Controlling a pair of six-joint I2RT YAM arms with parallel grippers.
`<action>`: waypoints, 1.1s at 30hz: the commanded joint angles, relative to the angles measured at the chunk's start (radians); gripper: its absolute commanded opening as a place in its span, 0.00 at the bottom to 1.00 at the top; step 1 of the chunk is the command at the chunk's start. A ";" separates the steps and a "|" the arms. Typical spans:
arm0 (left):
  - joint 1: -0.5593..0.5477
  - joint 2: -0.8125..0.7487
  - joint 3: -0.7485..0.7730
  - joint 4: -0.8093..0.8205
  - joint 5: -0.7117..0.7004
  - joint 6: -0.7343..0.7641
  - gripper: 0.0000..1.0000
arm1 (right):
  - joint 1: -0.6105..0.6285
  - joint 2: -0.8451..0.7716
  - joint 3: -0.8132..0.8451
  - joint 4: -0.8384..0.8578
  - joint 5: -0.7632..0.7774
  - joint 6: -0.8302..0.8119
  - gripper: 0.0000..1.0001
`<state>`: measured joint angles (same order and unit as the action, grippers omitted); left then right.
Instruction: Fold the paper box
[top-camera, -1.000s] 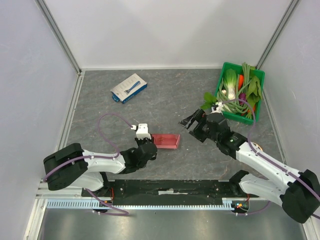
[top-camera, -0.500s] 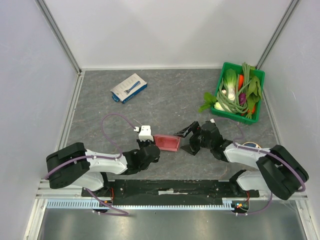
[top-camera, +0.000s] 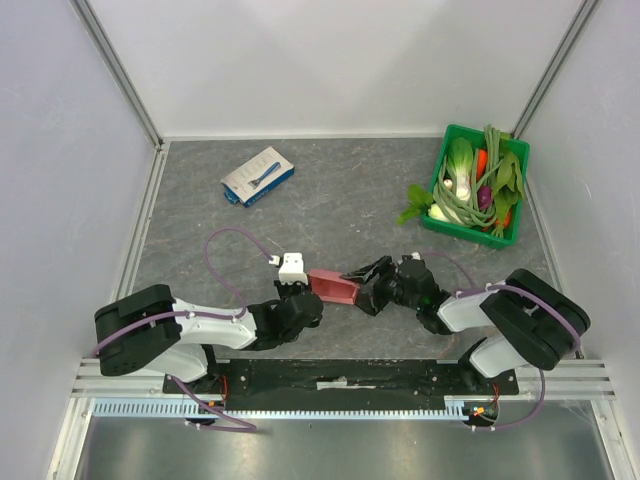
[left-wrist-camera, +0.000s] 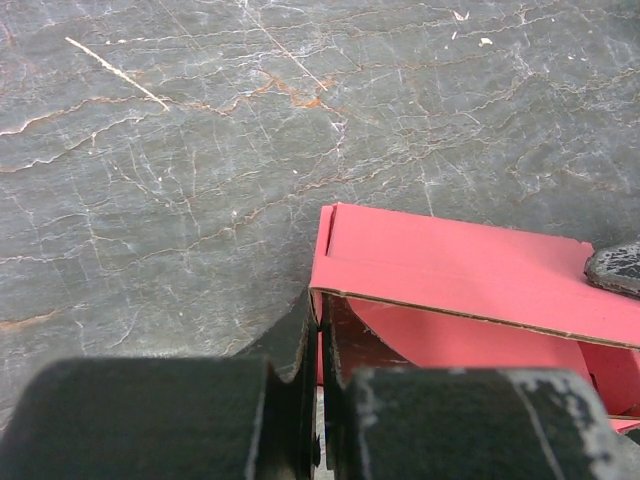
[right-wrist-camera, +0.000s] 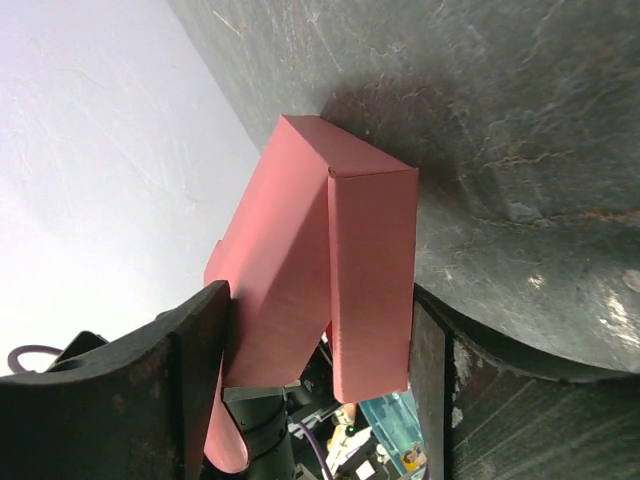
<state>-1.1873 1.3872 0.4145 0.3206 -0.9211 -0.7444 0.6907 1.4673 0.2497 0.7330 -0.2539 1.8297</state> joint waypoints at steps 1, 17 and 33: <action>-0.008 0.013 -0.009 -0.110 -0.013 -0.044 0.02 | 0.007 0.039 -0.012 0.163 0.016 0.066 0.68; -0.011 -0.347 -0.183 -0.070 0.292 0.054 0.61 | 0.004 0.261 -0.026 0.396 0.038 0.059 0.48; -0.006 -0.830 -0.106 -0.515 0.648 -0.033 0.53 | -0.054 0.300 -0.030 0.368 0.025 -0.096 0.50</action>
<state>-1.1919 0.6510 0.2558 -0.1062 -0.3305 -0.7357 0.6567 1.7554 0.2234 1.0992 -0.2398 1.7954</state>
